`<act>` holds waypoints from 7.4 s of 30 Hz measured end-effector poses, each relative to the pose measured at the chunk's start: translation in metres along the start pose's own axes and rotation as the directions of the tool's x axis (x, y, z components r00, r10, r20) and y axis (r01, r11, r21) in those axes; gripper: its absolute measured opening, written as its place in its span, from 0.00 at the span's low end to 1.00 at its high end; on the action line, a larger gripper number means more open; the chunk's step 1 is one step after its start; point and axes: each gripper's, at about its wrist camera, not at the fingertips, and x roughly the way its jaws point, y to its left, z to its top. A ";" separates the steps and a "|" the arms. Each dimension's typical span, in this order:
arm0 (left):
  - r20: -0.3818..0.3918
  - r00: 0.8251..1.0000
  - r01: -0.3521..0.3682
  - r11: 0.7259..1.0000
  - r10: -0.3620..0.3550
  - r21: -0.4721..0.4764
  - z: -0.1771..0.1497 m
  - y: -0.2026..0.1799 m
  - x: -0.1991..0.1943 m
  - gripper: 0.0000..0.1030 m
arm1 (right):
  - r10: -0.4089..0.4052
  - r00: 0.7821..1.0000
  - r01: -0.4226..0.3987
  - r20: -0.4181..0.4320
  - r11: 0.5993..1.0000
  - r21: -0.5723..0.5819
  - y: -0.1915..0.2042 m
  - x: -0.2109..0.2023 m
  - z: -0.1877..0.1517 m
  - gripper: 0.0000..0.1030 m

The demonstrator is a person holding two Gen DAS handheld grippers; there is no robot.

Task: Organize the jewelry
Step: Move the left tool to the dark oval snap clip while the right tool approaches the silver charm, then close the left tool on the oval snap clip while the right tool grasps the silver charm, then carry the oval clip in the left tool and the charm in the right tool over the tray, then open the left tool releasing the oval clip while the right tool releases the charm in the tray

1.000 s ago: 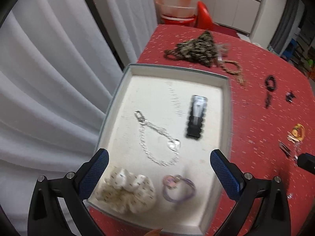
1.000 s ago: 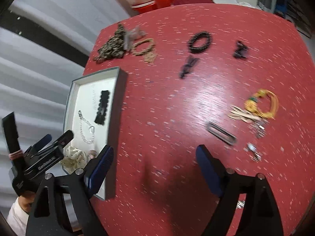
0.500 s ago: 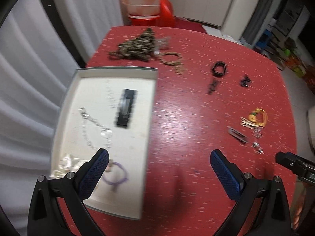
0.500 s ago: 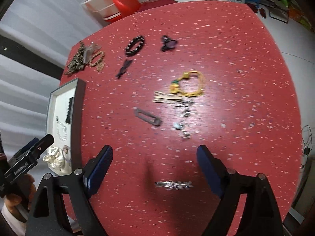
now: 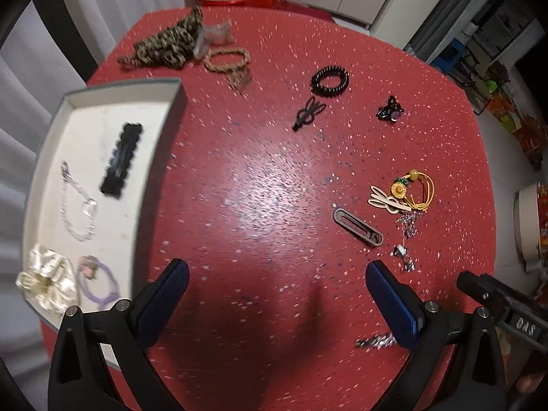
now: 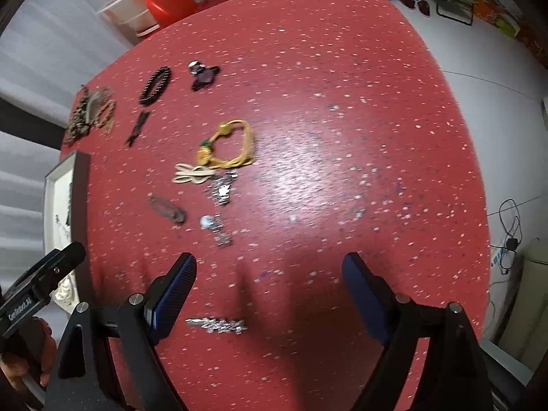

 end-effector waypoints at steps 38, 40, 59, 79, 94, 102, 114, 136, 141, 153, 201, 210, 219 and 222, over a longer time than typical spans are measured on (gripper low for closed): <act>-0.044 0.994 -0.102 0.994 0.103 0.030 0.013 -0.089 0.082 0.89 | 0.072 0.996 -0.062 0.056 0.985 -0.158 0.010 0.035 -0.015 0.66; -0.044 0.996 -0.081 0.996 0.083 0.031 0.012 -0.093 0.079 0.83 | 0.079 0.995 -0.067 0.061 0.982 -0.179 0.015 0.036 -0.014 0.66; -0.104 0.994 -0.036 0.999 0.032 -0.036 0.015 -0.101 0.072 0.75 | 0.067 0.995 -0.051 0.068 0.974 -0.220 0.020 0.038 -0.015 0.66; -0.024 0.999 0.026 0.997 -0.025 0.071 -0.004 -0.078 0.046 0.19 | 0.003 0.992 0.039 0.129 0.945 -0.324 0.062 0.054 -0.006 0.54; 0.021 0.999 0.034 0.988 -0.038 0.153 -0.023 -0.035 -0.002 0.19 | 0.118 0.991 -0.106 0.064 0.980 -0.168 0.039 0.040 -0.007 0.09; 0.032 0.999 0.019 0.985 -0.025 0.173 -0.036 -0.037 -0.022 0.19 | 0.162 0.985 -0.158 0.052 0.984 -0.082 0.019 0.015 -0.013 0.09; 0.049 0.999 0.002 0.985 -0.010 0.174 -0.051 -0.031 -0.058 0.19 | 0.199 0.979 -0.196 0.046 0.979 -0.063 0.015 -0.023 -0.015 0.09; 0.128 0.992 -0.027 0.999 0.023 0.028 -0.072 0.023 -0.118 0.19 | 0.259 0.965 -0.247 0.033 0.947 -0.203 0.068 -0.070 -0.016 0.09; 0.139 0.990 -0.029 0.999 0.022 0.043 -0.067 0.061 -0.125 0.19 | 0.254 0.966 -0.240 0.047 0.950 -0.202 0.102 -0.071 -0.018 0.09; 0.177 0.979 -0.093 0.995 0.097 -0.029 -0.038 0.184 -0.134 0.19 | 0.301 0.953 -0.280 0.040 0.922 -0.267 0.226 -0.054 -0.007 0.09; 0.028 0.987 -0.157 0.982 0.160 -0.102 -0.008 0.258 0.008 0.19 | 0.182 0.961 -0.247 -0.209 0.904 -0.348 0.358 0.115 -0.030 0.09; 0.012 0.983 -0.181 0.978 0.183 -0.106 -0.006 0.254 0.006 0.19 | 0.220 0.957 -0.274 -0.189 0.899 -0.341 0.349 0.094 -0.025 0.29; 0.059 0.975 -0.209 0.974 0.214 -0.092 -0.008 0.241 -0.016 0.87 | 0.267 0.955 -0.295 -0.130 0.907 -0.300 0.320 0.049 -0.021 0.48; 0.061 0.972 -0.224 0.973 0.228 -0.062 -0.007 0.234 -0.022 0.87 | 0.263 0.957 -0.287 -0.123 0.918 -0.274 0.303 0.042 -0.024 0.53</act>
